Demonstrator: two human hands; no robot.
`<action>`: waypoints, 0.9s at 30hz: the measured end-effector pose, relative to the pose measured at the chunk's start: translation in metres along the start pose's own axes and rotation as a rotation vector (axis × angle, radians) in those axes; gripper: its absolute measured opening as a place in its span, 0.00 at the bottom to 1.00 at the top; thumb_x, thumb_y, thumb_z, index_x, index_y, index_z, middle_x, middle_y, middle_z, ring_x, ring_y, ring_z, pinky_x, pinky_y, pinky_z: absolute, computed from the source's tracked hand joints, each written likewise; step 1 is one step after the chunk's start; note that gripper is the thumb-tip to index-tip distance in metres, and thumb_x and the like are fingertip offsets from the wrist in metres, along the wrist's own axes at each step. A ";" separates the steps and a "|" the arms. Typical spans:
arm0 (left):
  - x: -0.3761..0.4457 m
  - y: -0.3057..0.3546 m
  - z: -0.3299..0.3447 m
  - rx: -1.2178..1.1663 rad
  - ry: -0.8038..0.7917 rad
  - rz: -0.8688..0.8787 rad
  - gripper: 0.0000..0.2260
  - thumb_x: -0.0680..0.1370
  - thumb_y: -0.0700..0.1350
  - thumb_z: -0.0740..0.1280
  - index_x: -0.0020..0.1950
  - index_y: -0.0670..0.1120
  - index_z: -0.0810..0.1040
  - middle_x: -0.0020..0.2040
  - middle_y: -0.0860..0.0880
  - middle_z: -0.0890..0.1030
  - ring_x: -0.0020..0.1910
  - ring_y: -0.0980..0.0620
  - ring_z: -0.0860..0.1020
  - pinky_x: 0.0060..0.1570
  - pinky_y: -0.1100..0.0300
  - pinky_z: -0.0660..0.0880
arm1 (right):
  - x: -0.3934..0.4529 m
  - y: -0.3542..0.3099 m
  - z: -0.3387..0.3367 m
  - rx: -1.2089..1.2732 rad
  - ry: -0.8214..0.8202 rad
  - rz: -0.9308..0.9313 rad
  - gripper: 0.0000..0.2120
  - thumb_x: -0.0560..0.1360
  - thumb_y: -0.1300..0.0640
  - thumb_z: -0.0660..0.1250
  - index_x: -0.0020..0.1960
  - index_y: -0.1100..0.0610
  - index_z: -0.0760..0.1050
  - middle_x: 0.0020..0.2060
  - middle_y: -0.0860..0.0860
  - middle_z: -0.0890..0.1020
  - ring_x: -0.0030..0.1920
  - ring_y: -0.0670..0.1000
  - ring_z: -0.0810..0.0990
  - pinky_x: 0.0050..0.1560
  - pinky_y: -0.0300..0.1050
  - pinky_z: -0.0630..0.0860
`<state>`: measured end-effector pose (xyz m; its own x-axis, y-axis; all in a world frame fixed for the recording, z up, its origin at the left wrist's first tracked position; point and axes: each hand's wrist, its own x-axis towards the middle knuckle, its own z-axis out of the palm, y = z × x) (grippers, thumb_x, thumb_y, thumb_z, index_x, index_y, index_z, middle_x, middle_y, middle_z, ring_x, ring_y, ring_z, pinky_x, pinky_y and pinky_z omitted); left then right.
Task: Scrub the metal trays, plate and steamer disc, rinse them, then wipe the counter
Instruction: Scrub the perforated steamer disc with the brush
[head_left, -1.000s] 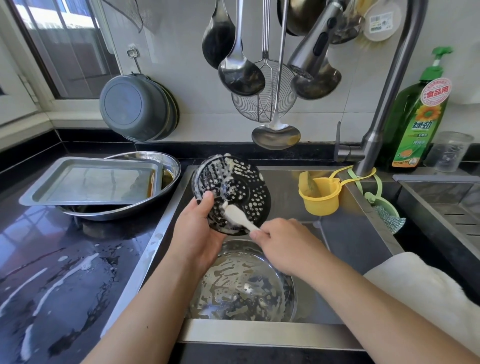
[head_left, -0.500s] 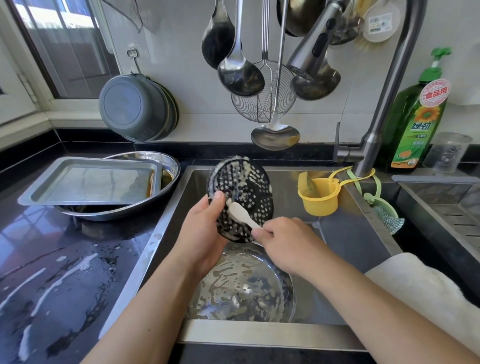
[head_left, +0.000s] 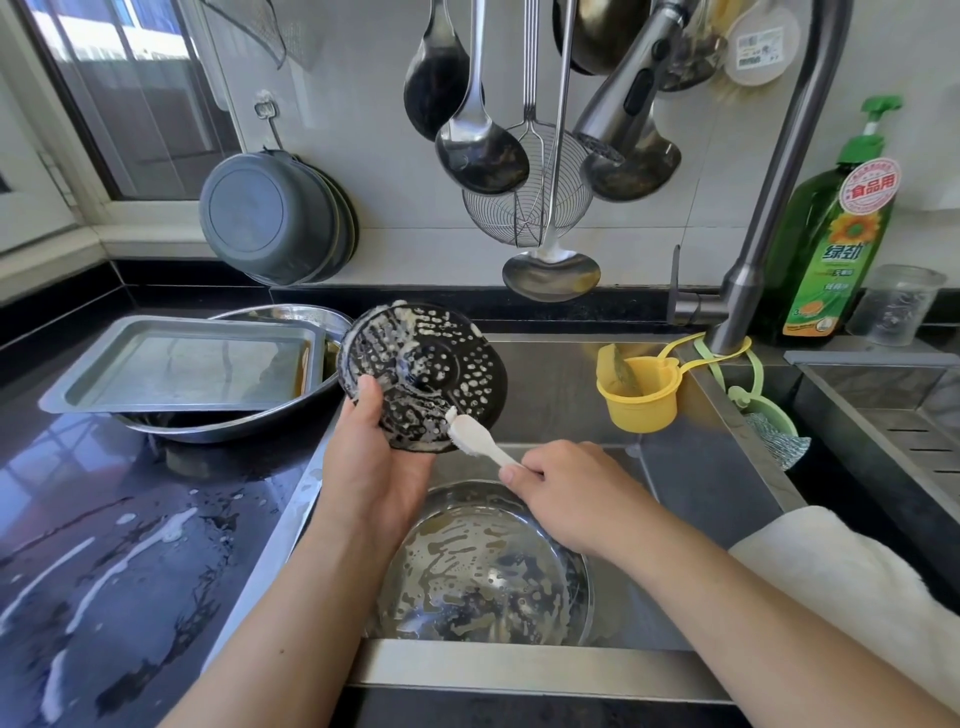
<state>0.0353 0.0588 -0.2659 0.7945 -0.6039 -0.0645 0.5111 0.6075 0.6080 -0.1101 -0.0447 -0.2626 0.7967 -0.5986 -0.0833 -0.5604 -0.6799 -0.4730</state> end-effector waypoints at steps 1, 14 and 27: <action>0.001 0.000 0.000 -0.022 0.015 0.008 0.18 0.89 0.49 0.51 0.72 0.44 0.73 0.63 0.41 0.84 0.62 0.43 0.83 0.63 0.38 0.77 | 0.000 0.001 0.000 -0.001 0.007 -0.003 0.24 0.83 0.42 0.59 0.33 0.55 0.69 0.30 0.51 0.75 0.32 0.53 0.74 0.31 0.47 0.65; 0.000 0.001 0.001 -0.033 0.009 -0.043 0.16 0.89 0.49 0.51 0.64 0.44 0.77 0.59 0.41 0.85 0.62 0.41 0.82 0.67 0.35 0.74 | 0.002 0.007 -0.003 0.004 0.037 0.019 0.24 0.82 0.41 0.60 0.32 0.55 0.69 0.30 0.50 0.76 0.34 0.54 0.76 0.32 0.48 0.66; -0.012 -0.001 0.009 0.217 -0.080 -0.073 0.16 0.89 0.46 0.53 0.71 0.42 0.74 0.62 0.42 0.85 0.61 0.44 0.84 0.59 0.44 0.79 | 0.002 0.006 -0.001 0.035 0.060 -0.018 0.24 0.82 0.41 0.60 0.33 0.55 0.70 0.31 0.51 0.76 0.33 0.54 0.75 0.32 0.48 0.65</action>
<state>0.0224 0.0603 -0.2584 0.7253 -0.6861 -0.0573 0.4768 0.4406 0.7606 -0.1122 -0.0500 -0.2645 0.7909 -0.6115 -0.0226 -0.5372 -0.6762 -0.5042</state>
